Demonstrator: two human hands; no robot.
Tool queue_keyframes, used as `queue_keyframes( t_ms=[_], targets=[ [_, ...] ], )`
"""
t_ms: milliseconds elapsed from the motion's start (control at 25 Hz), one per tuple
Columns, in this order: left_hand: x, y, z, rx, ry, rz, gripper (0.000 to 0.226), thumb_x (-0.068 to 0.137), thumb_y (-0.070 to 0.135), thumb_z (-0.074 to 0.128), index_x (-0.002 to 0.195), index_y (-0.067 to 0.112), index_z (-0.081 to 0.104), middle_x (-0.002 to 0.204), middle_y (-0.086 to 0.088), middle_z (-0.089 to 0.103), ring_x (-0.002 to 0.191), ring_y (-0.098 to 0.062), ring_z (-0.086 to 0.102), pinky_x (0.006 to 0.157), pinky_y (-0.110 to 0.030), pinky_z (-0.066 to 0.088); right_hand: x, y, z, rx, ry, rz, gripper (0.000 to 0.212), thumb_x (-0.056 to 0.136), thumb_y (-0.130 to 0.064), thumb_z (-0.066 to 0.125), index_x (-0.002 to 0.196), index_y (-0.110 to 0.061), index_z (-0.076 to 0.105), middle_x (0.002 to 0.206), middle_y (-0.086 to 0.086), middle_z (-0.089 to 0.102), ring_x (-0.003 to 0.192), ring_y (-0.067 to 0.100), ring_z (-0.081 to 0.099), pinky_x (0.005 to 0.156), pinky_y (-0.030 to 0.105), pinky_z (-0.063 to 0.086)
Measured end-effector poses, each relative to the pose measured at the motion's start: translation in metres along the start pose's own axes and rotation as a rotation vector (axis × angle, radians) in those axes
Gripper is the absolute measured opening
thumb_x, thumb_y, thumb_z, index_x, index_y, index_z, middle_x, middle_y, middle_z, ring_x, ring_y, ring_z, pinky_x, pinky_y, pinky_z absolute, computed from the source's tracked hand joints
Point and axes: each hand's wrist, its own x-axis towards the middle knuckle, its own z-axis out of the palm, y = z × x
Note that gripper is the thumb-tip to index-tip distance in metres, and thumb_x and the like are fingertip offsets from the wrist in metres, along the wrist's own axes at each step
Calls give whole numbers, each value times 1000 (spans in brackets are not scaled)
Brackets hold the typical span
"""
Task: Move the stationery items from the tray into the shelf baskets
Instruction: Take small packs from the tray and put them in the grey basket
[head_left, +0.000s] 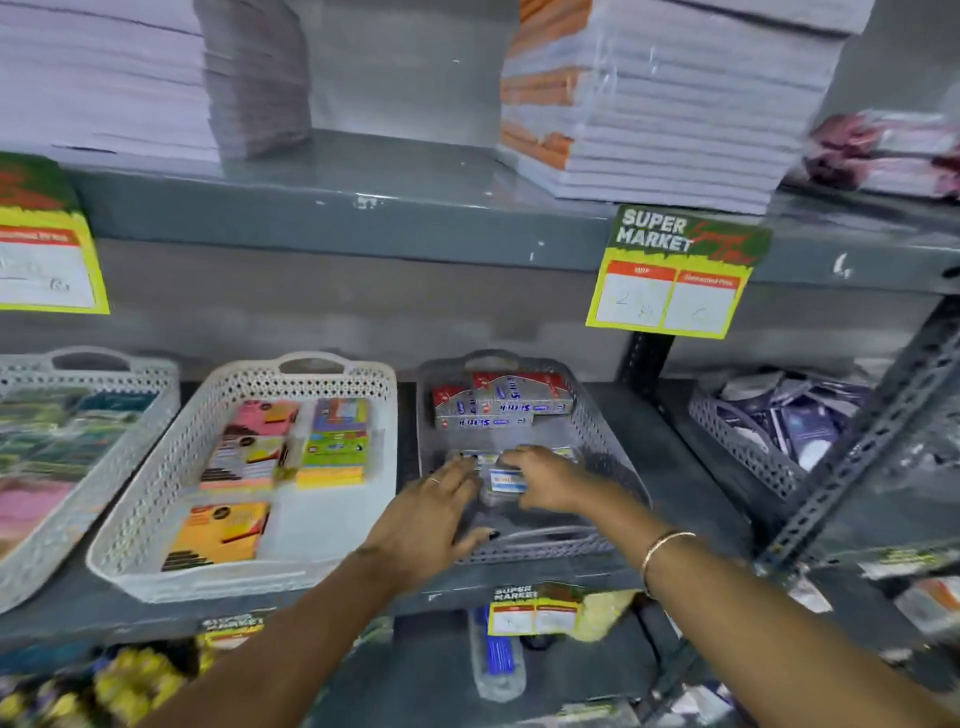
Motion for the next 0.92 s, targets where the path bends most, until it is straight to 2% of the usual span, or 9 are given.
queue_keyframes(
  t_ms=[80,160,280,360,520,640,760,920],
  targets=[
    [0,0,8,60,-40,24,78,83,62,14,138,12,38,149,-10,30,135,-26,27,109,-39,25,3,2,14,10,-38,-4,44,77,-3,64,119,-2,53,120,21,58,106,33,56,79,33,44],
    [-1,1,13,125,-68,42,81,82,62,4,142,14,31,152,-8,24,139,-22,17,111,-36,13,3,1,22,8,-67,-3,44,78,-2,64,120,-2,51,121,20,57,106,32,56,79,33,45],
    [-3,3,12,149,-53,49,88,83,66,-7,144,13,27,153,-8,22,140,-22,12,111,-36,8,4,0,26,24,-72,-9,47,78,-3,65,123,-3,50,125,18,54,110,30,54,79,29,42],
    [-3,4,12,155,-58,57,91,82,67,-12,144,13,26,153,-8,22,141,-21,10,111,-37,8,7,1,29,54,-79,-14,51,77,-3,66,125,-6,49,127,17,54,111,30,54,85,33,46],
    [-2,4,12,151,-57,53,85,82,60,-8,144,13,28,153,-7,23,141,-21,10,111,-36,8,9,5,33,116,-96,-21,54,75,-2,69,125,-7,50,130,16,53,115,30,53,97,42,47],
    [-2,4,12,150,-51,57,85,81,60,-9,147,14,17,154,-6,21,141,-21,8,111,-35,6,9,5,33,147,-95,-32,56,74,-4,71,127,-12,51,135,12,50,123,27,49,104,40,42],
    [-2,4,12,149,-59,49,83,82,61,-8,148,15,13,155,-5,18,141,-20,6,111,-35,5,8,5,33,179,-97,-30,59,74,-5,72,129,-13,51,138,10,48,125,26,47,107,37,40],
    [-2,5,11,148,-97,31,68,94,57,13,149,16,10,156,-5,13,141,-19,3,112,-35,3,9,4,33,169,-79,-24,59,73,-8,74,128,-11,52,135,11,53,122,26,52,105,37,43]
  ],
)
